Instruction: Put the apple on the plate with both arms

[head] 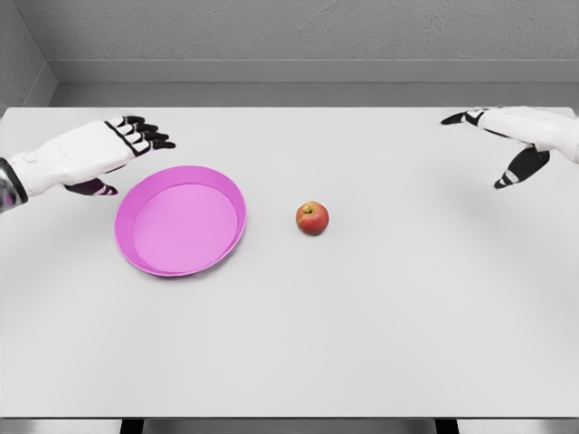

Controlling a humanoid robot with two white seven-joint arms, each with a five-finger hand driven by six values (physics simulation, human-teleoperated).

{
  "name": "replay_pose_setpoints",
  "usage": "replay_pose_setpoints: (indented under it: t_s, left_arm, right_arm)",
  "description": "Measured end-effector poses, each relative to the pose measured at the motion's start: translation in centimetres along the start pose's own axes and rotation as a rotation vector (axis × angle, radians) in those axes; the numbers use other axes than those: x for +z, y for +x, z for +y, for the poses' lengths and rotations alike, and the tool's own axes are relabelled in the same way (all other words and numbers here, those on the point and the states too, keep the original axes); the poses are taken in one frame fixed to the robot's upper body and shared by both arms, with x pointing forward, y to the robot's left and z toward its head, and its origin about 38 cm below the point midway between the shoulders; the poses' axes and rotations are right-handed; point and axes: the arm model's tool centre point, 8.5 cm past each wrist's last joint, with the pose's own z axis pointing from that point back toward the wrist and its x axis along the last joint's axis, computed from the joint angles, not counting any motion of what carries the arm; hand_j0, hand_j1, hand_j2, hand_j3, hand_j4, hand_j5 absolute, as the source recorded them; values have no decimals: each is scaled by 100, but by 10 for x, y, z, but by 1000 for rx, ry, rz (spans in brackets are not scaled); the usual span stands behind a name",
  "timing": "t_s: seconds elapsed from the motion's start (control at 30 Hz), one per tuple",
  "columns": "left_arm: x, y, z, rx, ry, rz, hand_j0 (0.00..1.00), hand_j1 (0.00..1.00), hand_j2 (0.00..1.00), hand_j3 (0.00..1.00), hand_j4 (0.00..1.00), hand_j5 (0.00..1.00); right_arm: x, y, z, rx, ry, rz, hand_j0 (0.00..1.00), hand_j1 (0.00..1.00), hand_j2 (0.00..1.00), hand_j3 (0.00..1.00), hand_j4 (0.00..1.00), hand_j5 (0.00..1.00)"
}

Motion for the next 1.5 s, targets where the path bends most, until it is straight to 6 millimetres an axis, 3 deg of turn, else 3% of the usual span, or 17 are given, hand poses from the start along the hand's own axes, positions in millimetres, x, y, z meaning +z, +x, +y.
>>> replay_pose_setpoints:
  t_s: [0.03,0.17,0.27,0.37,0.5,0.7,0.97,1.13,1.33,1.5]
  left_arm:
    - [-10,11,10,-21,4,-37,100,100,100,100,100,100]
    - [-51,55,42,-94,10,-179,100,100,100,100,100,100]
    - [-78,87,52,-121,-1,-274,100,100,100,100,100,100]
    - [-102,115,59,-140,-1,-356,100,100,100,100,100,100]
    - [-128,143,47,-115,-36,-428,100,100,100,100,100,100]
    - [-160,140,42,-94,-80,-411,100,100,100,100,100,100]
    - [-196,133,19,-82,-166,-349,100,100,100,100,100,100]
    - [-209,142,12,-82,-192,-359,100,100,100,100,100,100]
    - [-214,135,44,-145,-171,-354,100,100,100,100,100,100]
    - [-212,134,45,-192,-205,-366,100,100,100,100,100,100]
  right_arm:
    - [2,-6,12,-17,15,7,100,100,100,100,100,100]
    - [19,-13,-6,-14,-42,26,100,100,100,100,100,100]
    - [23,-14,-12,-13,-59,30,100,100,100,100,100,100]
    - [23,-14,-14,-14,-66,28,100,100,100,100,100,100]
    - [20,-14,-7,-22,-54,23,100,100,100,100,100,100]
    - [14,-8,-5,-33,-56,2,100,100,100,100,100,100]
    - [13,-7,-4,-35,-55,-1,100,100,100,100,100,100]
    - [14,-9,-4,-34,-53,5,100,100,100,100,100,100]
    - [14,-10,-4,-37,-54,8,100,100,100,100,100,100]
    - [13,-10,0,-42,-48,8,100,100,100,100,100,100]
